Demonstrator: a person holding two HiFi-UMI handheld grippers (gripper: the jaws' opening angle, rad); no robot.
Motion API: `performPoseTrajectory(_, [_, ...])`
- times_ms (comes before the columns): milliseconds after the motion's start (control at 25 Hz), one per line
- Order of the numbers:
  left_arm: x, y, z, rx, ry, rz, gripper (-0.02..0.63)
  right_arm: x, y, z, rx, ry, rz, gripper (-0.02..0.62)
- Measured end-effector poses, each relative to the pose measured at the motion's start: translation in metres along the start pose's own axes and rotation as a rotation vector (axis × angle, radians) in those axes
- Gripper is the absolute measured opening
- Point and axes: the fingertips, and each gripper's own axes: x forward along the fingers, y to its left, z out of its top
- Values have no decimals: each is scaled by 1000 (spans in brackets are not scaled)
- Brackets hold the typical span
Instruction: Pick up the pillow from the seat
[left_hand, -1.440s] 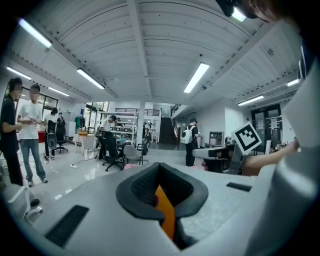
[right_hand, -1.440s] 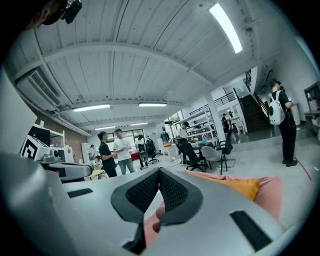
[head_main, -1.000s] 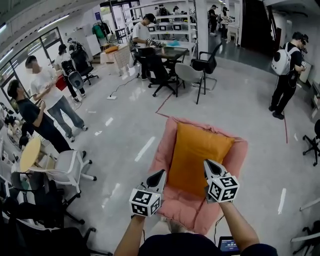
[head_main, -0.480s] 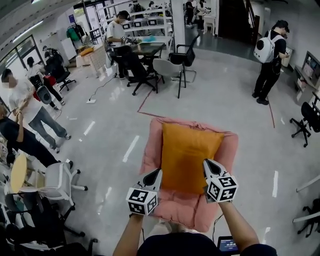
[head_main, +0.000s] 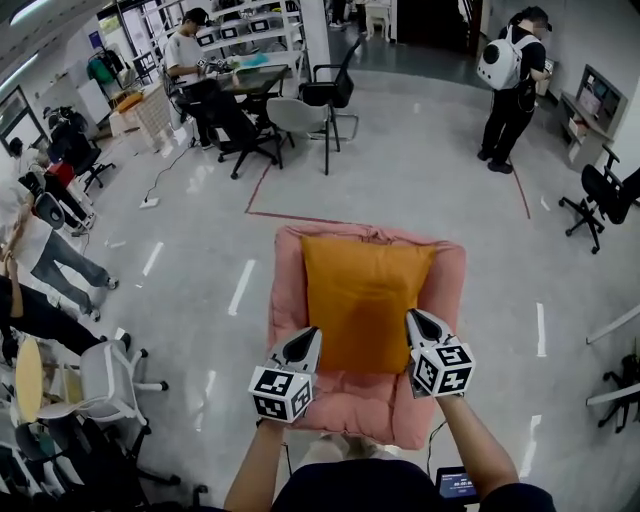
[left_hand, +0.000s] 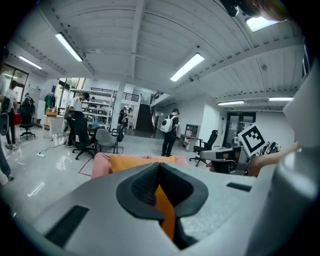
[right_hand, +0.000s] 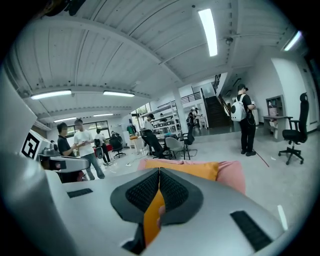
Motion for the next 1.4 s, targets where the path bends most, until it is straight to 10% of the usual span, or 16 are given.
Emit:
performPoseTrajectory(720, [72,41,-37,-64,118,-135,92,41,-25,-48,51,79,-81,119])
performPoseTrajectory(1400, [123,59,-98,-113,181,-182,450,64,-61,-109,83,147,-189,339])
